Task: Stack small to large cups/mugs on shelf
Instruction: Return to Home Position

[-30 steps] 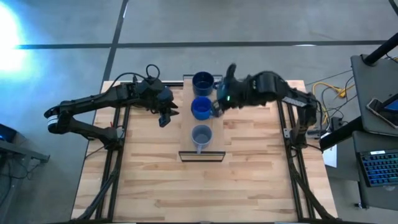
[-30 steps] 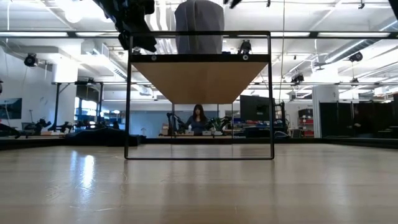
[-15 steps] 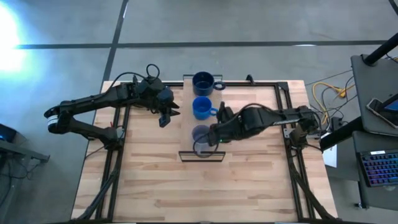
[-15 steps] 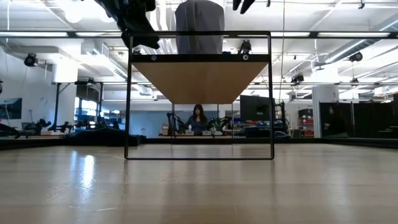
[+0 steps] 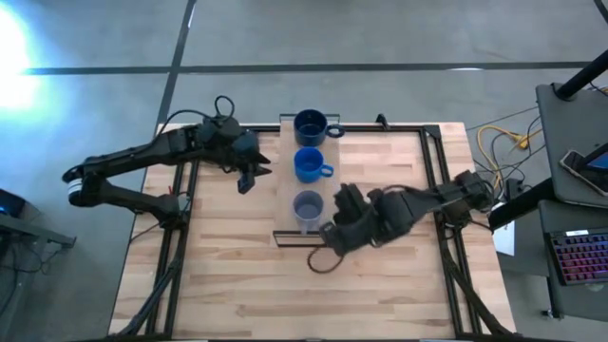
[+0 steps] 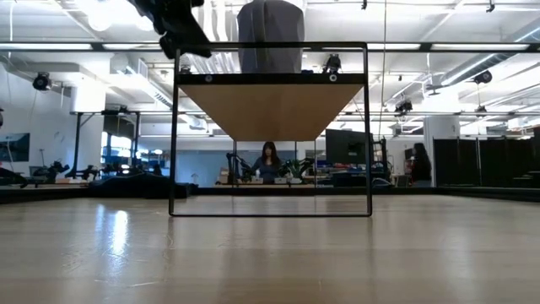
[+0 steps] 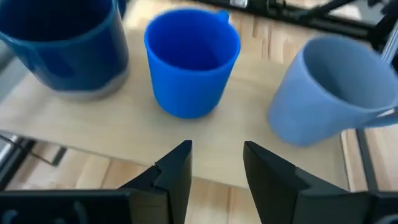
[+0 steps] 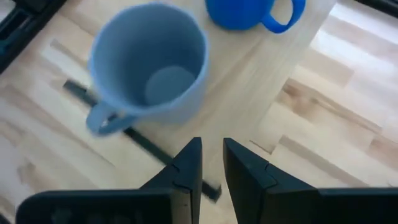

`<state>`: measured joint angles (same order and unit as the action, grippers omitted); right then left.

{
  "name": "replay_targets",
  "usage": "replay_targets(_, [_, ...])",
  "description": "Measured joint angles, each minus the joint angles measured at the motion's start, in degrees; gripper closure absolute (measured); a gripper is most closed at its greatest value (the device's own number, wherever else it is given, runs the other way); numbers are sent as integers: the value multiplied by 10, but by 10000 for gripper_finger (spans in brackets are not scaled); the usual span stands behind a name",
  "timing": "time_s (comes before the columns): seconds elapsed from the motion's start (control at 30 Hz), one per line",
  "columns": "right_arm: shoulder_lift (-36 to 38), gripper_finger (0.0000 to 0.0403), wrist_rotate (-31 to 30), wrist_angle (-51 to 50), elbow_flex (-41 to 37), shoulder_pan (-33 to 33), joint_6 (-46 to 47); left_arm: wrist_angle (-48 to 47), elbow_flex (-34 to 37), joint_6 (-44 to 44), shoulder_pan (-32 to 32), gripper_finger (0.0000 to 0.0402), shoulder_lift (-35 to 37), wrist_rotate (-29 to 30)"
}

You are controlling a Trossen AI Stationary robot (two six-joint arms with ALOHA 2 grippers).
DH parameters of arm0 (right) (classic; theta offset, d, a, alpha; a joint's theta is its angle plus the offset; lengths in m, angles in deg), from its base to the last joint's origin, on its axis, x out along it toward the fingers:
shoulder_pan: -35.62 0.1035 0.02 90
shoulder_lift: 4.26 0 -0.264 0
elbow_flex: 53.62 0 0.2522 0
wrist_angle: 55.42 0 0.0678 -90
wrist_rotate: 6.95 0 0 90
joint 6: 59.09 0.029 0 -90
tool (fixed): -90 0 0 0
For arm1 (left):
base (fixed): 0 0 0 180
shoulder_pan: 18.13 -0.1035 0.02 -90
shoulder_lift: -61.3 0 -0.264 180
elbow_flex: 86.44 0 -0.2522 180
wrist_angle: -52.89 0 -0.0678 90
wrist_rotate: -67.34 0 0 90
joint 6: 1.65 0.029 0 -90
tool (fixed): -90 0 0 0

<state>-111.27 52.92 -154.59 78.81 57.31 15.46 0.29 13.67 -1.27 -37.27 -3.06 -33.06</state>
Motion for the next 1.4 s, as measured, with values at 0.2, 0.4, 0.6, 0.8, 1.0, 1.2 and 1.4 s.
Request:
replay_targets(0.2, [0,344,-21,-32,-9,87,5,24,0,-16,0,272,30,6])
replay_targets(0.4, [2,344,-46,-44,-52,156,15,-32,4,-19,1,272,63,15])
replay_targets(0.6, [4,344,-44,-46,-98,188,52,-52,71,-46,1,272,119,15])
replay_targets(0.8, [4,344,-45,-46,-125,188,60,-3,154,-45,1,272,180,15])
replay_targets(1.0, [4,344,-51,-46,-152,186,73,77,238,-41,1,272,226,15])
replay_targets(1.2, [4,344,-68,-46,-158,186,84,99,303,-28,1,272,251,15])
replay_targets(1.4, [4,344,-79,-45,-139,185,93,104,336,-25,2,272,273,15])
